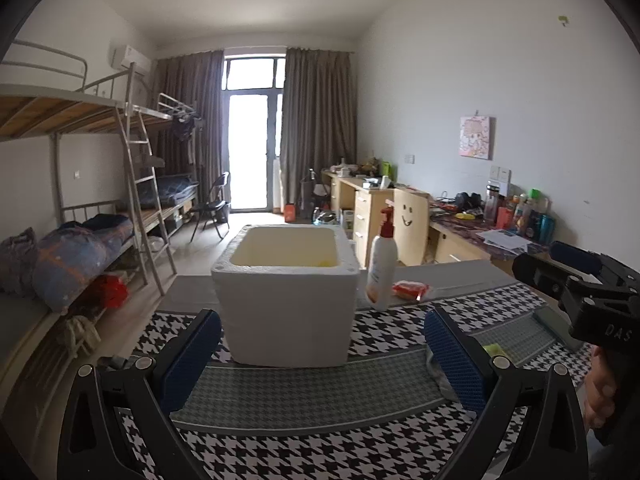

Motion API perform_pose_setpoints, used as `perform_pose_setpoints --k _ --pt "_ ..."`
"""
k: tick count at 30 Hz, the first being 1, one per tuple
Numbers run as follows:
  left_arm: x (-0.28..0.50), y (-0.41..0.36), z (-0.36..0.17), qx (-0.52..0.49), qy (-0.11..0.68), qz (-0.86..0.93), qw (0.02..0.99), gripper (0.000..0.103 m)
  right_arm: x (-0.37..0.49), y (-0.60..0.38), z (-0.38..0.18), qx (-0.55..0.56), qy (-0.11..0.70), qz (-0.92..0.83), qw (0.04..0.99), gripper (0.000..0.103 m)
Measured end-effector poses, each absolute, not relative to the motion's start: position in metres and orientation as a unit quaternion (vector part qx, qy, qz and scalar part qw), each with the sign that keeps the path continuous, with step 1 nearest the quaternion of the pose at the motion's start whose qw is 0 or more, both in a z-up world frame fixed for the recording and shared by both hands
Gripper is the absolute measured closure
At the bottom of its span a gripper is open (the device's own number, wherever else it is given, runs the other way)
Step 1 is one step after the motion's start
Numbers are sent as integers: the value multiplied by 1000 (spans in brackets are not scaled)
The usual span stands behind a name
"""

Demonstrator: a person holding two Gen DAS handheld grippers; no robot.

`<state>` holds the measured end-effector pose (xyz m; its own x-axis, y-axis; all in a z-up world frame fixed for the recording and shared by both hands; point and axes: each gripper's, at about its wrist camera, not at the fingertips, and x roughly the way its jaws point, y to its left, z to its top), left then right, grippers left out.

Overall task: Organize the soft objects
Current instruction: 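Withdraw both tools from the box back toward the table, then move the left tool toward the white rolled item at the table edge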

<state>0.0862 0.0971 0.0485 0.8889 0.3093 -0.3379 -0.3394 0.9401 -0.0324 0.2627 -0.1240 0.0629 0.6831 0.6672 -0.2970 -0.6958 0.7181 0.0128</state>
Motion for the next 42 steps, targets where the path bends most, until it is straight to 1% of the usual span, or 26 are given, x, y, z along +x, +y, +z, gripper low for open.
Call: perform_pose_setpoints --k 11,24,31,42 --pt "79 87 33 -47 166 152 973 1 251 -138 55 -62 135 360 921 9" --pt "74 58 13 -10 162 124 979 1 246 -158 39 -54 142 341 928 9" --pt "75 49 3 -14 169 91 981 1 246 -165 25 -53 158 331 929 9" --pt "76 34 -12 -16 177 65 982 1 239 -181 12 -55 158 318 933 9"
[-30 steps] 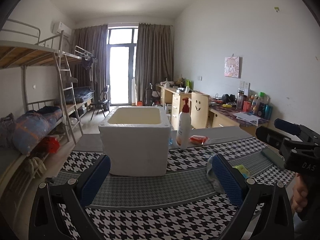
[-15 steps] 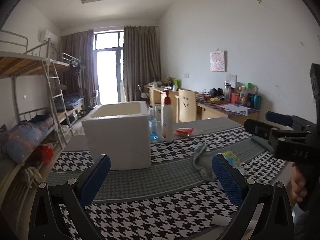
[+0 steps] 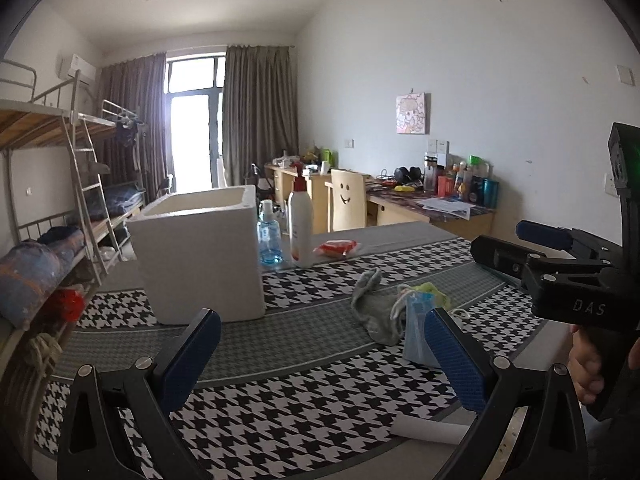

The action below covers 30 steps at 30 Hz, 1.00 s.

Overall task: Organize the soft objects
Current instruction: 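Move the left tool toward the white rolled item at the table edge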

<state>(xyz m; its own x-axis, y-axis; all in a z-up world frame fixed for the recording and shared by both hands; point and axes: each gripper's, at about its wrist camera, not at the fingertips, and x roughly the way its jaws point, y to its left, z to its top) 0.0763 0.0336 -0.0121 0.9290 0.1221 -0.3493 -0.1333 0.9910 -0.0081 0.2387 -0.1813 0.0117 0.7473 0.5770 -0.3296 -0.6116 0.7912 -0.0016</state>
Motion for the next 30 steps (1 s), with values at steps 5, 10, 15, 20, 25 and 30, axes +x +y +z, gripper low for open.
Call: perform_pose_setpoints --k 5,10,15,20,25,30 --pt "78 29 -19 -20 187 52 981 1 234 -184 8 -60 150 314 936 9" --pt "80 23 -26 -27 193 41 980 1 234 -186 1 -57 161 316 933 9" --pt "82 18 -38 -29 210 28 977 1 234 -187 -8 -61 169 314 932 9" --pt "85 12 -48 -26 231 16 973 1 238 -192 -18 -63 184 307 931 9" --pt "87 7 -55 -28 246 5 969 1 239 -197 -24 -56 195 304 931 9" --pt "91 1 -65 -29 265 -7 964 1 242 -203 -29 -48 203 301 930 9"
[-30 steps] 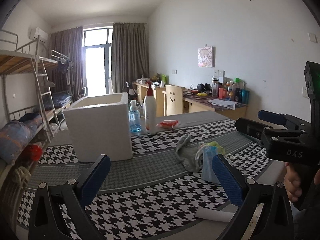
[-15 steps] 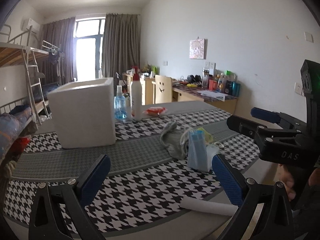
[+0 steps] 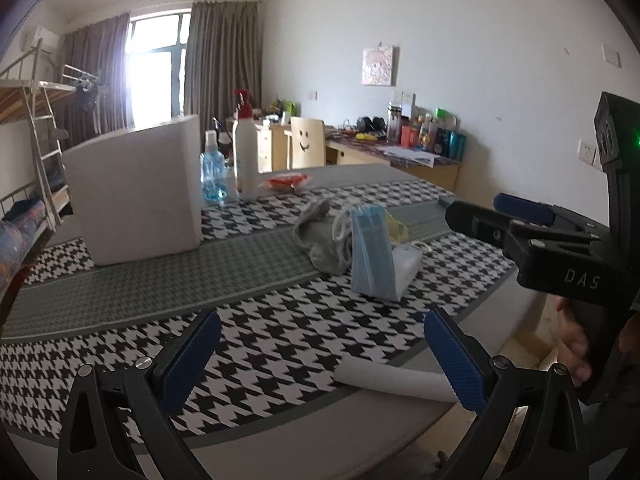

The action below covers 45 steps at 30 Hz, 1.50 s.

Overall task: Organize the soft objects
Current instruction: 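Move the left tool toward the white rolled item at the table edge, then close the left tool on the white roll while the right tool grasps the blue face mask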

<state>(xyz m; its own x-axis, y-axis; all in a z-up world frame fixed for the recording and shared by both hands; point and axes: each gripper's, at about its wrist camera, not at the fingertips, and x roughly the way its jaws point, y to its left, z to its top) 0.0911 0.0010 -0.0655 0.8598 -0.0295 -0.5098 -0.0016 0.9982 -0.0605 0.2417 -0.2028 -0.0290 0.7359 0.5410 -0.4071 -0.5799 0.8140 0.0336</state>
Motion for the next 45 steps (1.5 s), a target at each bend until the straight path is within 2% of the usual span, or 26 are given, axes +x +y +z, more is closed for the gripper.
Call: perform_pose_setpoints --k 12,18,23,27,30,36,37,38,45 --pt "105 -8 -94 -38 307 -39 950 3 251 -204 -57 -63 244 297 921 9" --pt "118 -15 -107 -43 340 -54 938 17 265 -208 -66 -52 275 306 910 9" --pt "124 -18 -112 -37 356 -52 932 33 269 -206 -69 -58 280 313 906 9" --pt "124 -25 -113 -20 353 -51 934 39 273 -204 -69 -56 279 320 904 9" --pt "119 -30 -114 -4 352 -57 934 53 276 -203 -71 -56 285 324 900 9" --pt "120 -32 -115 1 353 -60 934 68 279 -198 -70 -57 283 328 900 9" --pt "121 -32 -115 7 351 -55 935 81 279 -198 -70 -54 282 332 899 9" --pt "123 -32 -114 16 351 -45 935 87 279 -197 -69 -53 281 334 898 9" --pt "123 -24 -112 7 343 -55 938 90 280 -182 -72 -68 281 345 893 9"
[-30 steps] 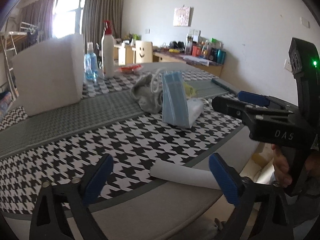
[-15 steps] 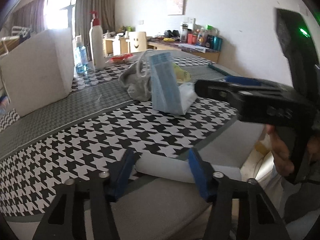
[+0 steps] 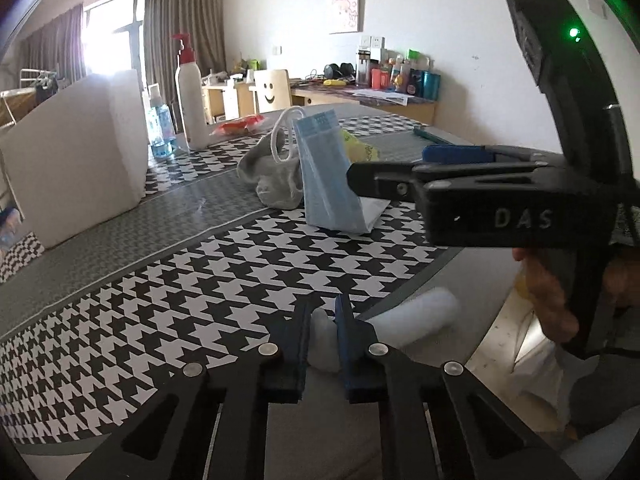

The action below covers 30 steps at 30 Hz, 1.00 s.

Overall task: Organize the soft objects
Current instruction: 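Close the left tool on the white roll while the right tool grasps the blue face mask, then lift the white roll and blue mask and carry both toward the white foam box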

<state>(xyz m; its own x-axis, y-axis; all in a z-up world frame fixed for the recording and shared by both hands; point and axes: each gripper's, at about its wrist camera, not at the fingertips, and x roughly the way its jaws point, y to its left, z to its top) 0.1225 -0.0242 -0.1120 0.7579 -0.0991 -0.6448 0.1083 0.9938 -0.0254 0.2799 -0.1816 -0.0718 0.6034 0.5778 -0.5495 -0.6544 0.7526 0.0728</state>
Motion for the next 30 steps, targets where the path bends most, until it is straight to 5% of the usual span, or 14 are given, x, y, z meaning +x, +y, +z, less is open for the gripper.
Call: perform_pose_setpoints --k 8,19,25,30 --pt "119 -11 -105 -25 337 -60 939 90 281 -174 -76 -73 287 349 889 15" --pt "116 1 -94 -27 321 -40 946 90 288 -166 -83 -68 318 365 872 69" --pt "115 9 -91 -33 316 -28 948 90 285 -161 -84 -72 322 378 865 89" --pt "111 17 -82 -34 305 -17 952 90 280 -164 -76 -63 319 392 861 93"
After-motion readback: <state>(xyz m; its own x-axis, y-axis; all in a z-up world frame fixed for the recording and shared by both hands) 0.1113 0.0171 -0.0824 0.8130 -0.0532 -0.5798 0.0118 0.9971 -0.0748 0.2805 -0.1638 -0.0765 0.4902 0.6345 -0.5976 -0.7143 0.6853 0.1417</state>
